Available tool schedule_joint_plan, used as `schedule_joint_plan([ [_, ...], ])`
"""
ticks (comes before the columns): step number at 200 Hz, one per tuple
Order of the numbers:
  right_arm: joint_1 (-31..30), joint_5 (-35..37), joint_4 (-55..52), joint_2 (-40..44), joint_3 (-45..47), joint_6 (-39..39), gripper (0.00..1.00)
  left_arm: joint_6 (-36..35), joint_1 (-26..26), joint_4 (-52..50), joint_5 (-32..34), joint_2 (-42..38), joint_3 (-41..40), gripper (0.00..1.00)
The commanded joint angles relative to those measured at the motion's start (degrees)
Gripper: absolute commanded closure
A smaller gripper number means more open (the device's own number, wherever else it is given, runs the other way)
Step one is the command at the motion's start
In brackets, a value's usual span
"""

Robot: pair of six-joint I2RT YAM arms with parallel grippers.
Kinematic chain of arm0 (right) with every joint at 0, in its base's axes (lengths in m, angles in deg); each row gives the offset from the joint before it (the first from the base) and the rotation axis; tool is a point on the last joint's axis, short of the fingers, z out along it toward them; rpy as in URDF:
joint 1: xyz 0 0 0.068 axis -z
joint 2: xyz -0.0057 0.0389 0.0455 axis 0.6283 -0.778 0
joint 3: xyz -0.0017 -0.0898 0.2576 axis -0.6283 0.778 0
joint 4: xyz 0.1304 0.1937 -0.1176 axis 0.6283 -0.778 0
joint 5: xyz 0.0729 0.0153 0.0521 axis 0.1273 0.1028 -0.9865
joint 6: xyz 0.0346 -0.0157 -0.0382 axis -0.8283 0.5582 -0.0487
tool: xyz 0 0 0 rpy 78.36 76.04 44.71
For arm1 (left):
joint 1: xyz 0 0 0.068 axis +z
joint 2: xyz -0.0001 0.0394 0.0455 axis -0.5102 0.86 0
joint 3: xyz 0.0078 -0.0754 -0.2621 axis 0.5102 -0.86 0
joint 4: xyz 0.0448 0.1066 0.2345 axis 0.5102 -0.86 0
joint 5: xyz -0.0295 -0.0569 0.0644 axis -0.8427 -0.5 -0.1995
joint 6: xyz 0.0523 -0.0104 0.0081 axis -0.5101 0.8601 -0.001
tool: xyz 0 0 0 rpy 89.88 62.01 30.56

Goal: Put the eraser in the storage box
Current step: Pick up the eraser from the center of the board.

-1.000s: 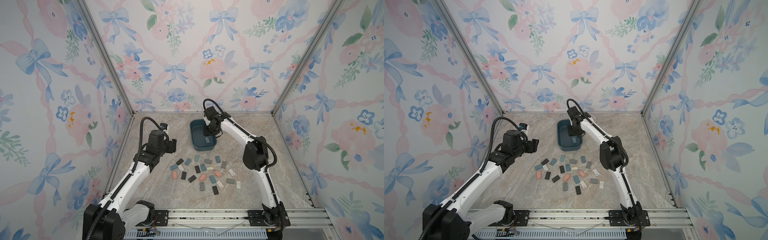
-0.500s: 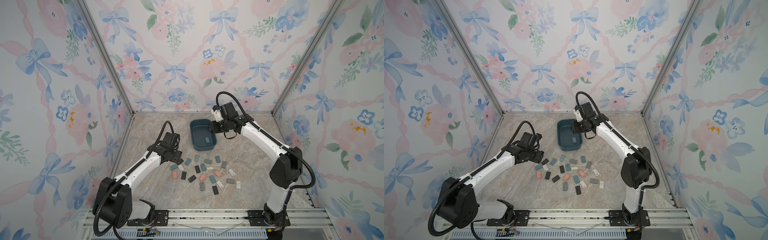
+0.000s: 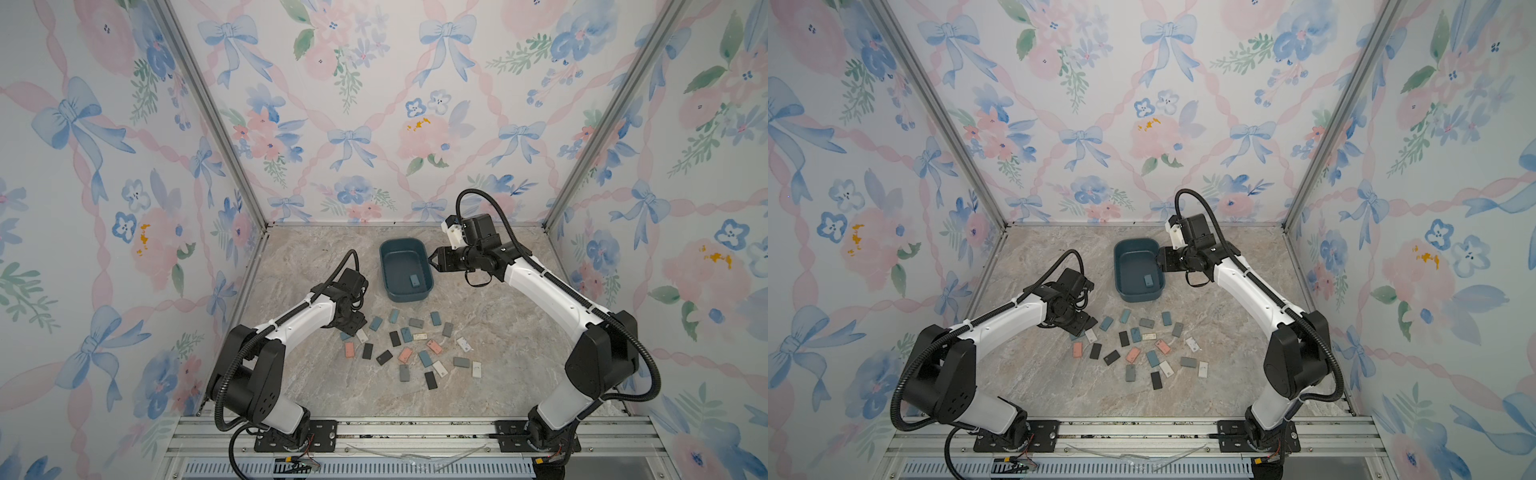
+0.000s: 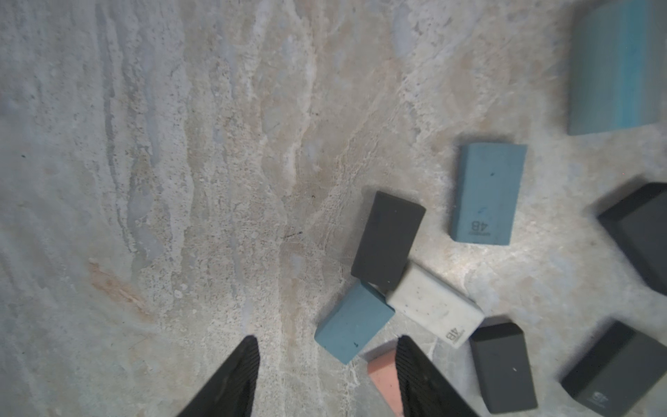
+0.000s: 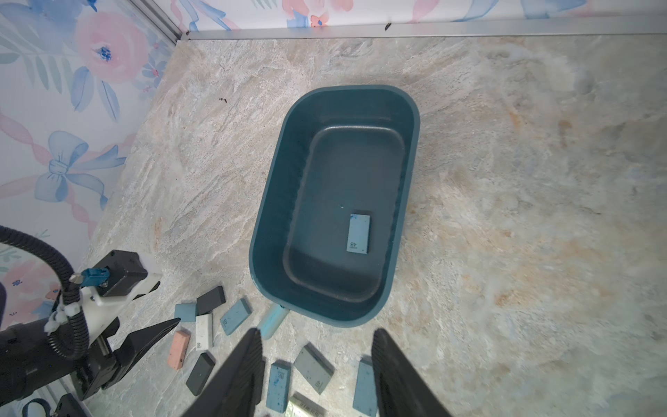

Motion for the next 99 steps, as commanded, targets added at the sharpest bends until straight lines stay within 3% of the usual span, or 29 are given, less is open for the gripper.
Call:
schedule_joint_plan([
  [1, 0.6, -1.5, 2.1, 2.4, 1.3, -0.8, 0.48, -1.7, -0.3, -1.7, -0.5, 1.4, 0.0, 0.39],
  [99, 1.1, -3.1, 2.9, 2.0, 2.4, -1.2, 0.48, -4.1, -1.3, -1.7, -0.8, 5.6, 0.2, 0.4],
])
